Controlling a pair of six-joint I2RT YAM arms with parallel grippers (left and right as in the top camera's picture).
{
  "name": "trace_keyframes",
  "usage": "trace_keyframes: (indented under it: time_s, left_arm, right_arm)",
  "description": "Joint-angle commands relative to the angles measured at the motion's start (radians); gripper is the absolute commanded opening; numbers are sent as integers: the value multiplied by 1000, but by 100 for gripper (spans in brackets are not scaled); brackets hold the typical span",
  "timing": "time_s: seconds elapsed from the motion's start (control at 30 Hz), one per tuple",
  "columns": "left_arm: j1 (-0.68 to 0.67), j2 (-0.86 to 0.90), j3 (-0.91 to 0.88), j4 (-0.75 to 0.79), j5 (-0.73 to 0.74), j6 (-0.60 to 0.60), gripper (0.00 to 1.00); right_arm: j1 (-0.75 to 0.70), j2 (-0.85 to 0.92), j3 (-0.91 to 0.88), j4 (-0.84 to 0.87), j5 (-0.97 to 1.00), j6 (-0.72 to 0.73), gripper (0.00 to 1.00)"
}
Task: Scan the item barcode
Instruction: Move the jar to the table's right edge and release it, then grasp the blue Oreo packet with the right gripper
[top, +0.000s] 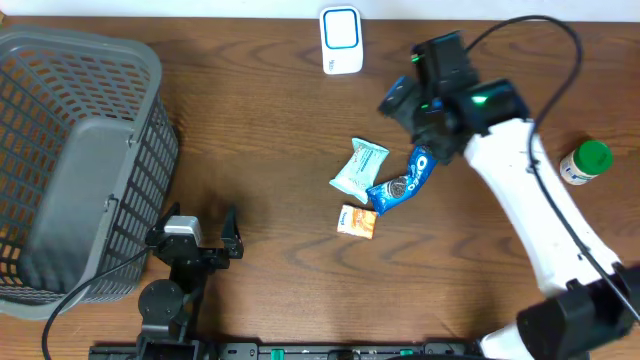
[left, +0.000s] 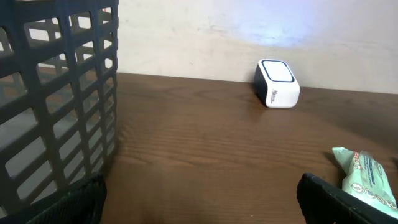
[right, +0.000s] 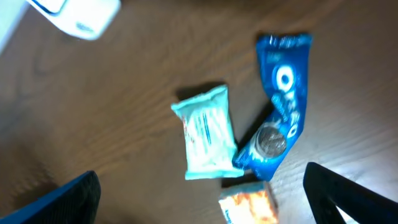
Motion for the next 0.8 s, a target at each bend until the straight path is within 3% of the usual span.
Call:
trace_keyframes:
  time_s: [0.0,0.13,0.27,0.5,0.77]
  left_arm:
    - [0,-5,-17,-31,20,10,98]
    - [0,-5,-17,-31,20,10,98]
    - [0,-5,-17,-31,20,10,98]
    - [0,-5,-17,-31,20,10,98]
    - [0,-5,-17,-31,20,10,98]
  right_arm:
    - [11,117,-10,-4,25,185,99]
    - [0,285,-9,-2,-71,264,82]
    - [-10,359,-9,-8,-107,294,78]
    - [-18,365,-9,-48,-85,294,72]
    - [-62,365,-4,-175,-18,278,77]
